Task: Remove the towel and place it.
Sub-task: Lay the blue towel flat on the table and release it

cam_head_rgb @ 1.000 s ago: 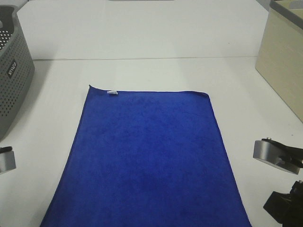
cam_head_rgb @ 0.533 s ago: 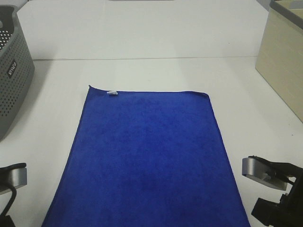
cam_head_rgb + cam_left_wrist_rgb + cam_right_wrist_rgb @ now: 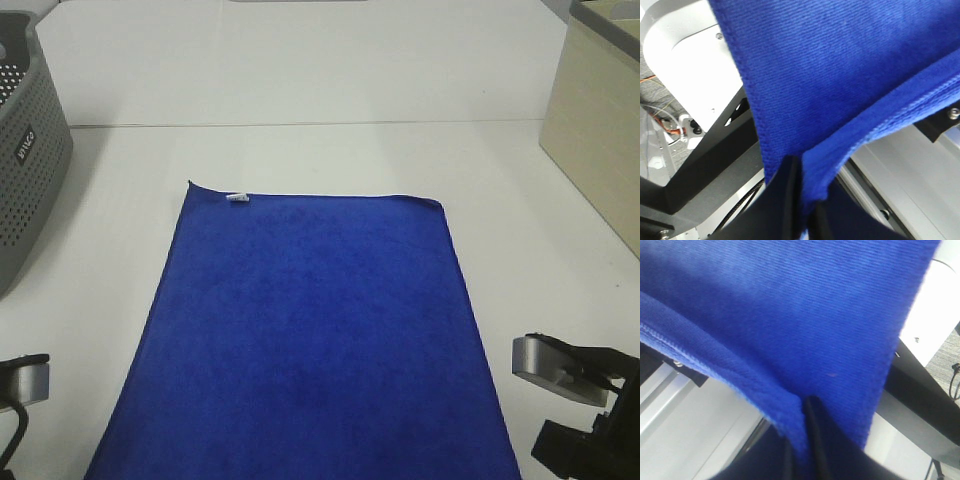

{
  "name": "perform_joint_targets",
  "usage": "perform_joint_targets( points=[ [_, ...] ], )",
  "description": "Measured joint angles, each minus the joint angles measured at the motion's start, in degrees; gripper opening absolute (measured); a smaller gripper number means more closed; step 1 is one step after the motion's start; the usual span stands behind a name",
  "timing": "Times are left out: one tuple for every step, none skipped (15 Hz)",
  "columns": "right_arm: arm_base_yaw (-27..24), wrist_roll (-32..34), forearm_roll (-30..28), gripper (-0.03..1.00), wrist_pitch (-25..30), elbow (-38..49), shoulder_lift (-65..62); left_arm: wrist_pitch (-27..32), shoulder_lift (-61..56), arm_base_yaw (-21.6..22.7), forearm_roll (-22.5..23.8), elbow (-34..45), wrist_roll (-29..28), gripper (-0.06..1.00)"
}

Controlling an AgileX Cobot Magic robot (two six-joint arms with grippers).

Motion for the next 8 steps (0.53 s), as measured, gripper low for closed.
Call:
perform_joint_targets(
  points=[
    [-0.1, 0.0, -0.4, 0.09, 0.0, 0.0, 0.0, 0.0, 0.0, 0.0, 0.0, 0.0, 0.0, 0.09],
    [-0.1, 0.0, -0.5, 0.09, 0.0, 0.0, 0.0, 0.1, 0.0, 0.1, 0.0, 0.0, -0.1, 0.10],
    [-0.2, 0.0, -0.8, 0.09, 0.0, 0.0, 0.0, 0.1, 0.0, 0.2, 0.1, 0.0, -0.1, 0.13],
    [-0.2, 0.0, -1.5, 0.10, 0.0, 0.0, 0.0, 0.1, 0.0, 0.2, 0.2, 0.0, -0.2, 0.16],
    [-0.2, 0.0, -1.8, 0.13, 0.0, 0.0, 0.0, 0.1, 0.0, 0.2, 0.2, 0.0, -0.2, 0.22],
    [-0.2, 0.0, -2.2, 0.16, 0.0, 0.0, 0.0, 0.1, 0.0, 0.2, 0.2, 0.0, -0.2, 0.26],
    [-0.2, 0.0, -2.6, 0.19, 0.0, 0.0, 0.0, 0.2, 0.0, 0.2, 0.1, 0.0, -0.2, 0.29],
    [-0.3, 0.0, -3.0, 0.25, 0.0, 0.0, 0.0, 0.3, 0.0, 0.2, 0.1, 0.0, -0.2, 0.32]
  ],
)
